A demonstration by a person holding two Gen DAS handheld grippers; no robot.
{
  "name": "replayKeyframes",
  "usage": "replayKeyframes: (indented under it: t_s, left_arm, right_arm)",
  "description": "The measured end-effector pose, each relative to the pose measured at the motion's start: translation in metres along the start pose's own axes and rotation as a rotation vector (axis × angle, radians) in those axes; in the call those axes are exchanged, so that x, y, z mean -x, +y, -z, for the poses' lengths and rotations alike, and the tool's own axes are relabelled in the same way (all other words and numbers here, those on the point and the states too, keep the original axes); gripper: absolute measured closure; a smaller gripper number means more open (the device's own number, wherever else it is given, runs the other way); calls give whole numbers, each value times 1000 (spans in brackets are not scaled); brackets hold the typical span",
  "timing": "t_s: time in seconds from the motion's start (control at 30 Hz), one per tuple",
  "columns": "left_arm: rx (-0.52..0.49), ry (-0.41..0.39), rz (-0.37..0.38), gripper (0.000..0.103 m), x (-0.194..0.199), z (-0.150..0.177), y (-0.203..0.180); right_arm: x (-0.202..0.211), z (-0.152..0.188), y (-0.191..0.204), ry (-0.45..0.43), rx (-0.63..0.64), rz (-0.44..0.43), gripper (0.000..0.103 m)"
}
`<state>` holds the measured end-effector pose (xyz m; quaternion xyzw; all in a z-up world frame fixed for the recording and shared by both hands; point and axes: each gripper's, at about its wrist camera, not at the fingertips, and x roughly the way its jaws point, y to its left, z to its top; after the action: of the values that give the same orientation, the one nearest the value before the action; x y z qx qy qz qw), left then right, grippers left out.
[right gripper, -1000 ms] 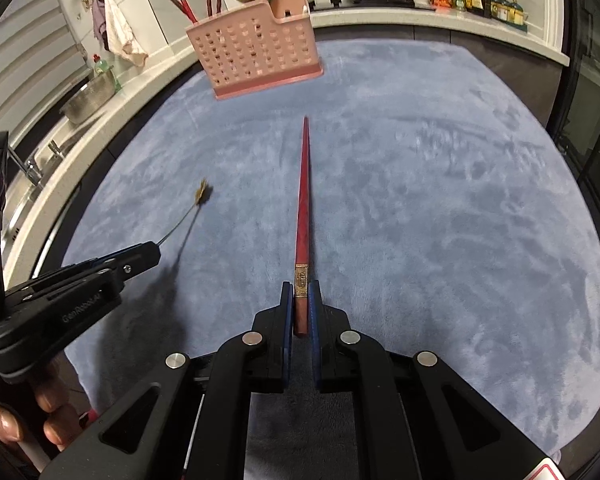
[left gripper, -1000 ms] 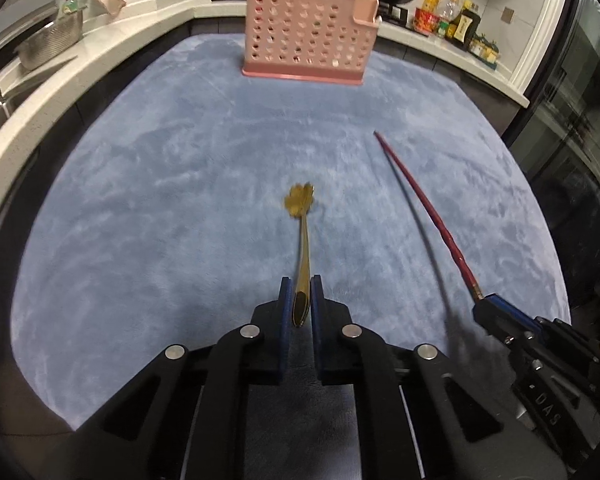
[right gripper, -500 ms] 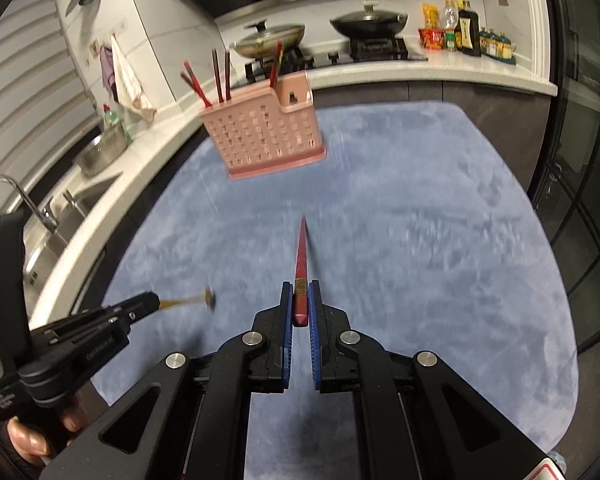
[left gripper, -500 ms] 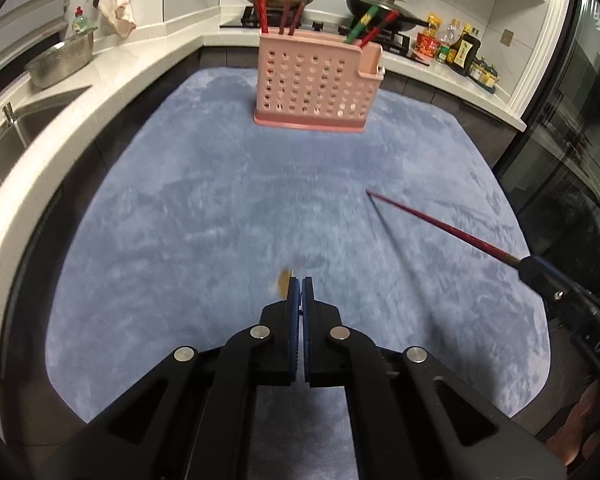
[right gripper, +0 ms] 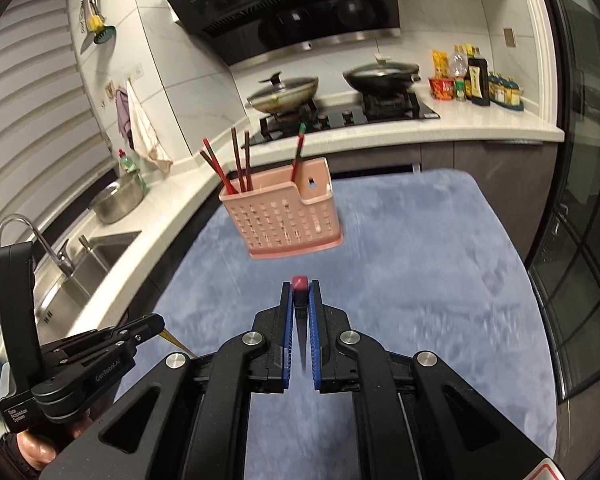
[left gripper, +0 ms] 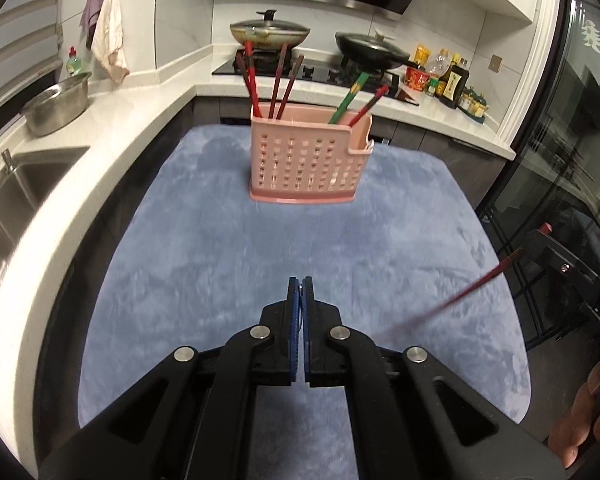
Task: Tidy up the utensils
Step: 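Lift both utensils and carry them over the pink holder, then lower both utensils into the holder and open both tools to release them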
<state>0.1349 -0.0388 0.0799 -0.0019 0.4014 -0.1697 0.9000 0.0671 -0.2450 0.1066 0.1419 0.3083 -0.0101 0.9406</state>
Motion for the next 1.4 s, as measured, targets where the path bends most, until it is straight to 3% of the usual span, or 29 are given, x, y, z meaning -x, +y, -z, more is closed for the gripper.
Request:
replayKeyframes:
  t_s: [0.47, 0.97, 1.4]
  left_arm:
    - [-25, -93, 33, 102, 5, -95, -9]
    - [36, -173, 75, 102, -15, -206, 1]
    - [56, -118, 42, 102, -75, -237, 14]
  right_arm:
    - [-12, -78, 10, -119, -10, -51, 96]
    - [-55, -182, 20, -223, -32, -75, 96]
    - [-109, -232, 25, -263, -43, -53, 96]
